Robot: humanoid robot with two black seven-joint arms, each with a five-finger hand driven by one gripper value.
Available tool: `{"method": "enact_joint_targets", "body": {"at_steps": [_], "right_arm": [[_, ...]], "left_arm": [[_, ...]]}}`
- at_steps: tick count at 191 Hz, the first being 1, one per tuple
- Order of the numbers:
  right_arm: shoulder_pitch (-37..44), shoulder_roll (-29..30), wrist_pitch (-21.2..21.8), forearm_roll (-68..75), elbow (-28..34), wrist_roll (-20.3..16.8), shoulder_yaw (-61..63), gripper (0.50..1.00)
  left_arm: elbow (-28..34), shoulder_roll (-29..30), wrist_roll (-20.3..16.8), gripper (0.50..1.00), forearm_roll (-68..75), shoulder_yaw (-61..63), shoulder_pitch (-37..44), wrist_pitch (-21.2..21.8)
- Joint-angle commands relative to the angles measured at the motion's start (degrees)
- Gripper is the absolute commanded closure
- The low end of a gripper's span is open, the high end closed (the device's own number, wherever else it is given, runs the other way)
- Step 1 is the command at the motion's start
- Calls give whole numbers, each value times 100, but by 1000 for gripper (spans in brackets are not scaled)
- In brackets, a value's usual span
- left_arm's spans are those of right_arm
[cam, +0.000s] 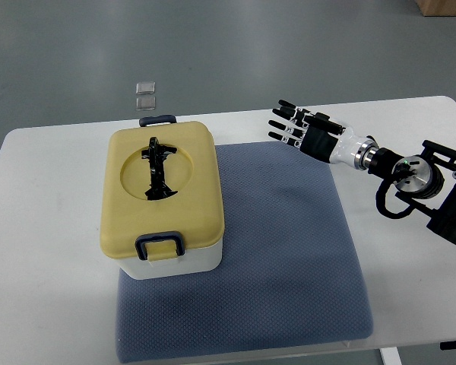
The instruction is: Open white storage box with right hand
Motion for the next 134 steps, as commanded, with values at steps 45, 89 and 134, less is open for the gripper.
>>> {"method": "enact_joint_targets", "body": {"at_steps": [45,89,134], "right_arm": [[-38,1,-15,-9,0,35,-18,566],[-73,10,-59,0,0,44,-9,568],[-64,1,-340,-676,0,44,-18,568]], "left_arm": [[0,0,0,500,-1,-18,0,-1],[17,0,0,500,-10,9,-88,-1],[17,0,0,500,-1,0,-88,-1]]}}
